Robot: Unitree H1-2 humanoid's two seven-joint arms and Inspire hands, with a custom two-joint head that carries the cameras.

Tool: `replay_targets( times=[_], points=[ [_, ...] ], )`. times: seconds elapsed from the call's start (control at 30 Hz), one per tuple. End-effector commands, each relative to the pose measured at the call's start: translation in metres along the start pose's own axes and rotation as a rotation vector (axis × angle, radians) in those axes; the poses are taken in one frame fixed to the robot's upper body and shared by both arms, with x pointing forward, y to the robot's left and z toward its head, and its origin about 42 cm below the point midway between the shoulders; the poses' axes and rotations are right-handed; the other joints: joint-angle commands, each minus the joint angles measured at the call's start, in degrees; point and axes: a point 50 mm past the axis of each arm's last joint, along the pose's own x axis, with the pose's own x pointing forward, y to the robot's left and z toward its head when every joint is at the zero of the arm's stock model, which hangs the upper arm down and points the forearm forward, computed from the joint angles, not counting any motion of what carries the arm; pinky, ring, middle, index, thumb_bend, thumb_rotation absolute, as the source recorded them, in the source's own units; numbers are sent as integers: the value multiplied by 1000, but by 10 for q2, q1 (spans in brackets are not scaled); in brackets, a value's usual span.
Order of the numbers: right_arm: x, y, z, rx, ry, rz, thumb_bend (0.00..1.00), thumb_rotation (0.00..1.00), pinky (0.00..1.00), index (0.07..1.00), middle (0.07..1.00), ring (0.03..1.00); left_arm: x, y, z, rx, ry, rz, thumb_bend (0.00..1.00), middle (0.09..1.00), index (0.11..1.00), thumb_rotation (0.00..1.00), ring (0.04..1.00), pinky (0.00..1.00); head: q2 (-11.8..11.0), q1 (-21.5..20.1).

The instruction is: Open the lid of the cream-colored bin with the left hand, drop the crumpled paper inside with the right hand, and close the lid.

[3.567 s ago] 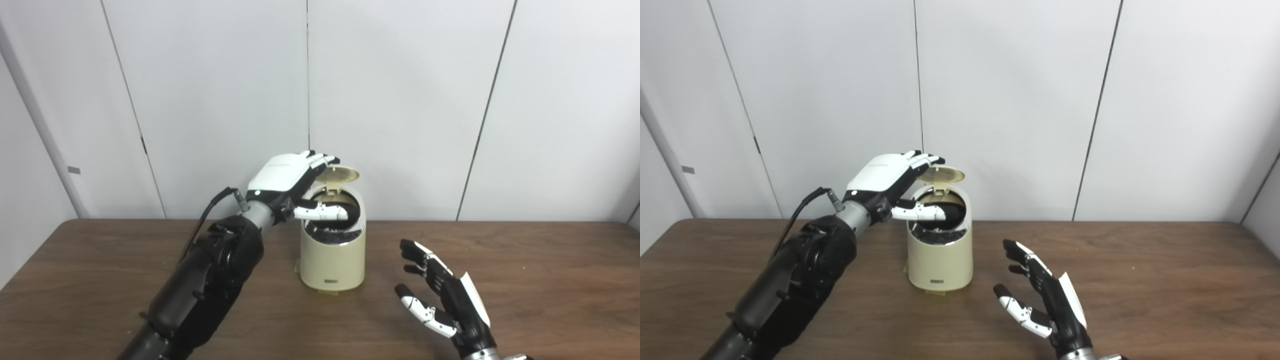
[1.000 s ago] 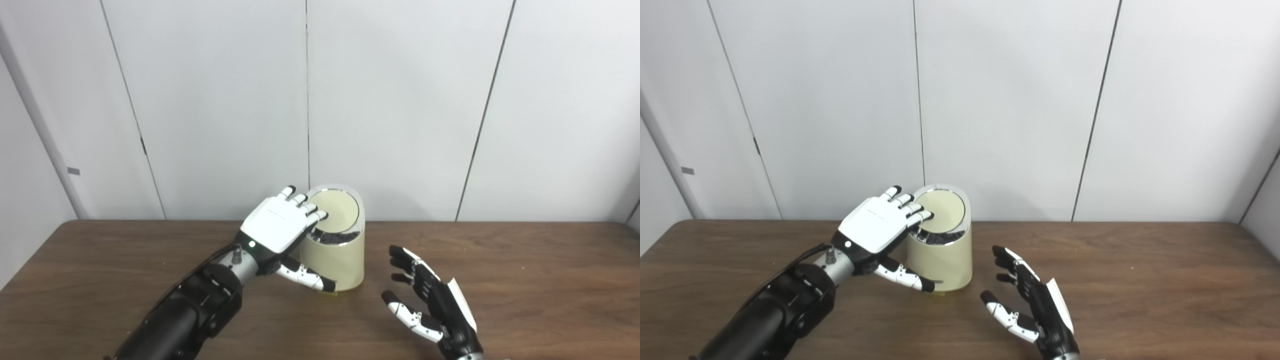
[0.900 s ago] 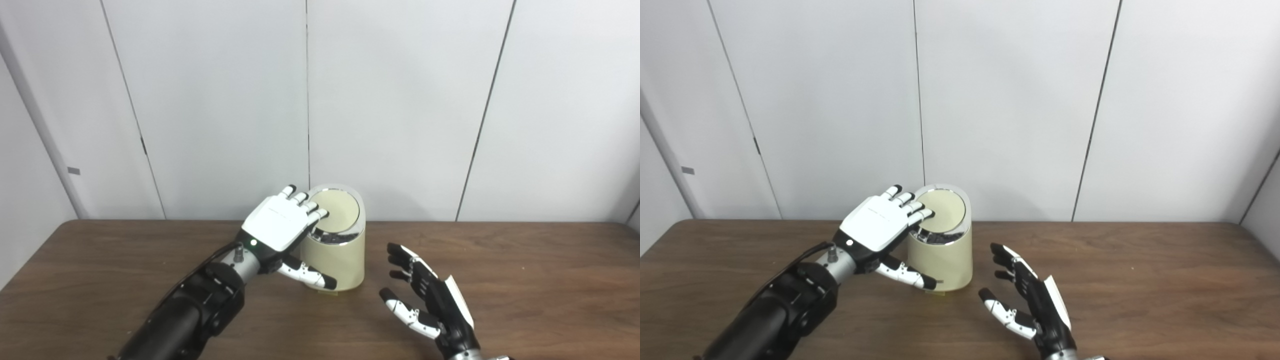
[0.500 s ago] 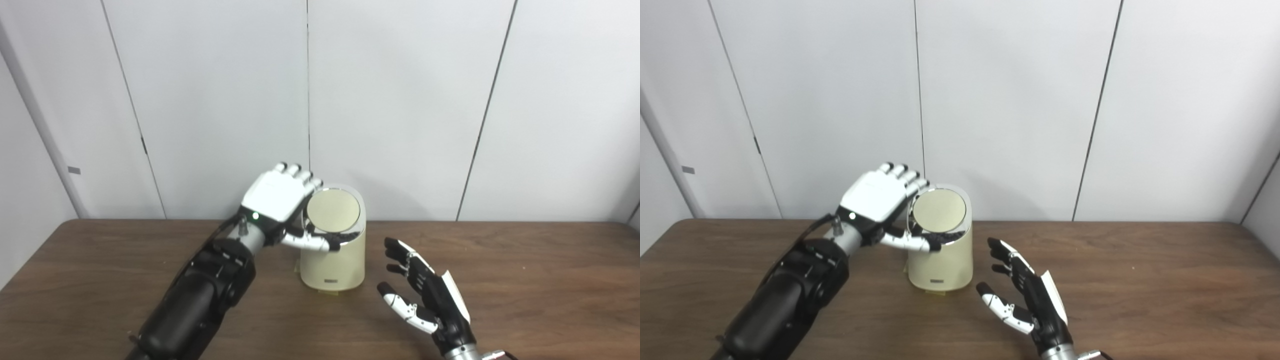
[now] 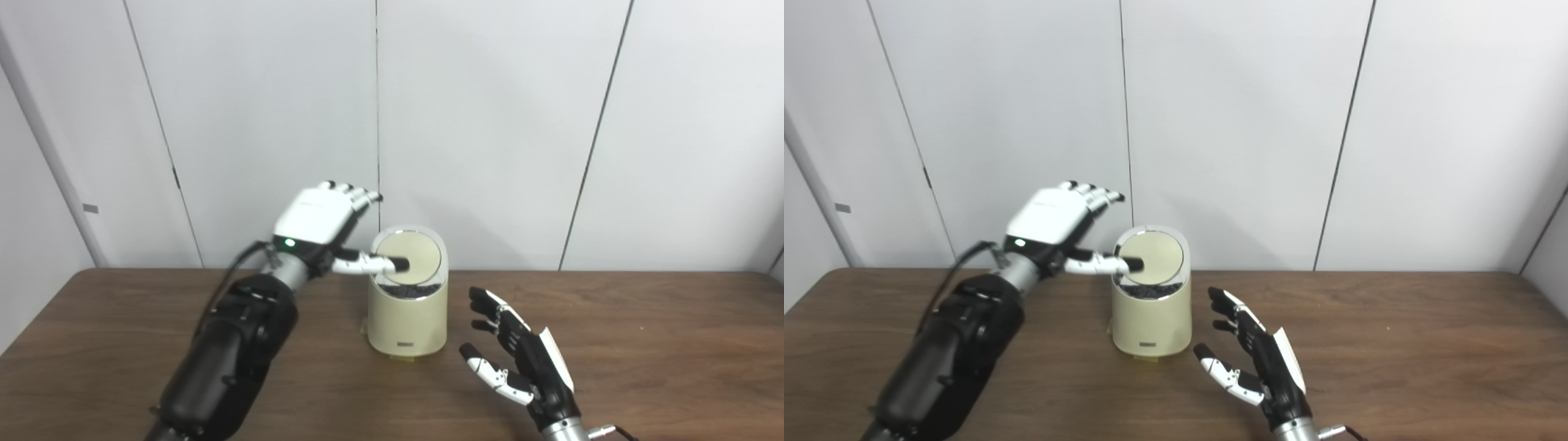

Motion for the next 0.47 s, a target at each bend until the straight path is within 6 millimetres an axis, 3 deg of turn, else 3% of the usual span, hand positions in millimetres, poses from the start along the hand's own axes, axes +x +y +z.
replay_targets(
  times=[0.0, 0.1, 0.13, 0.17, 0.2, 0.23, 0.37, 0.43],
  points=[
    [-11, 4, -10, -5, 17, 7, 168, 245, 788, 862, 883, 873, 2, 28, 6, -31, -32, 131, 944, 828, 846, 1000, 845, 885, 0, 0],
    [-11, 4, -10, -23, 14, 8, 163, 243, 789, 862, 880, 870, -13, 32, 4, -155, -17, 173, 979, 822, 835, 1000, 809, 825, 0, 0],
    [-11, 4, -10, -24, 14, 7, 163, 245, 793, 862, 879, 870, -21, 31, 1, -242, -20, 187, 936, 840, 841, 996, 827, 799, 0, 0],
    [-11, 4, -10, -24, 13, 7, 163, 247, 794, 862, 879, 870, -29, 29, -1, -318, -25, 202, 885, 846, 841, 981, 828, 755, 1, -2],
    [-11, 3, -10, -27, 12, 6, 160, 250, 791, 862, 879, 869, -38, 25, -5, -391, -31, 224, 772, 838, 831, 958, 817, 714, 1, -2],
    [-11, 3, -9, -30, 11, 6, 160, 251, 791, 862, 879, 869, -46, 20, -8, -445, -33, 246, 755, 836, 828, 955, 814, 709, 1, -2],
    [-13, 2, -9, -28, 4, 2, 154, 265, 774, 859, 876, 860, -78, -11, -21, -579, -15, 313, 432, 755, 750, 903, 755, 670, 3, -3],
    [-15, 1, -9, -27, 7, -6, 152, 320, 773, 853, 871, 857, -96, -27, -24, -654, -7, 337, 289, 722, 723, 771, 717, 636, 6, -4]
  ],
)
